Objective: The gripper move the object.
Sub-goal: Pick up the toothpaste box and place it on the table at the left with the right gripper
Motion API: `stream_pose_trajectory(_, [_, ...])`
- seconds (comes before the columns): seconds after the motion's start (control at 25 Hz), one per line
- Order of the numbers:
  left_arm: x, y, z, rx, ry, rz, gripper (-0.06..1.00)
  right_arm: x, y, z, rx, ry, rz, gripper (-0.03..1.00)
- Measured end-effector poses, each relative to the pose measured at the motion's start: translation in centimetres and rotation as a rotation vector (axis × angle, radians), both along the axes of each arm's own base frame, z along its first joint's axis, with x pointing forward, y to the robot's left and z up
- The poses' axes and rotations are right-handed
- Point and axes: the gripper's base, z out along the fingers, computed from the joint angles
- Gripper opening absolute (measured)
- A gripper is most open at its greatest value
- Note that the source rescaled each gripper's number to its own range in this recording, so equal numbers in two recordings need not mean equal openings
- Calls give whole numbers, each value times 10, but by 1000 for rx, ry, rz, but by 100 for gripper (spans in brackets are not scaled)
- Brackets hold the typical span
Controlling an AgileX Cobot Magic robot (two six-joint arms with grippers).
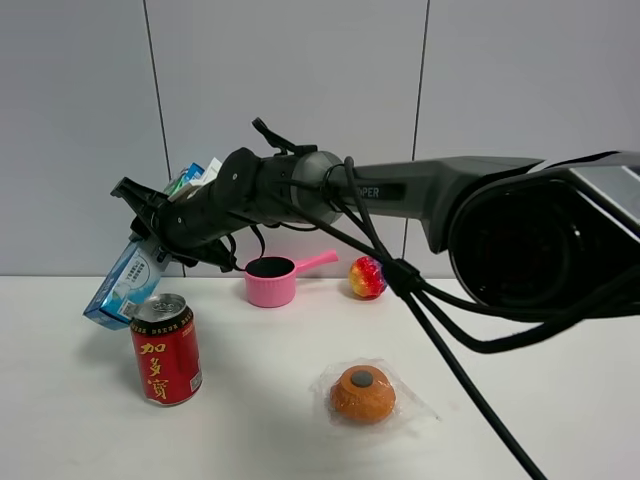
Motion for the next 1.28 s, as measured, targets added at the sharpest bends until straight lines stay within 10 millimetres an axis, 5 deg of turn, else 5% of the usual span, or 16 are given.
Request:
stream_pose_trajectory(0.4, [0,0,0,0,0,0,100,3,1,-39,-12,37,-24,0])
stream_pose_trajectory(1.28, [0,0,0,0,0,0,100,7,0,-55,-2,13,-54,0])
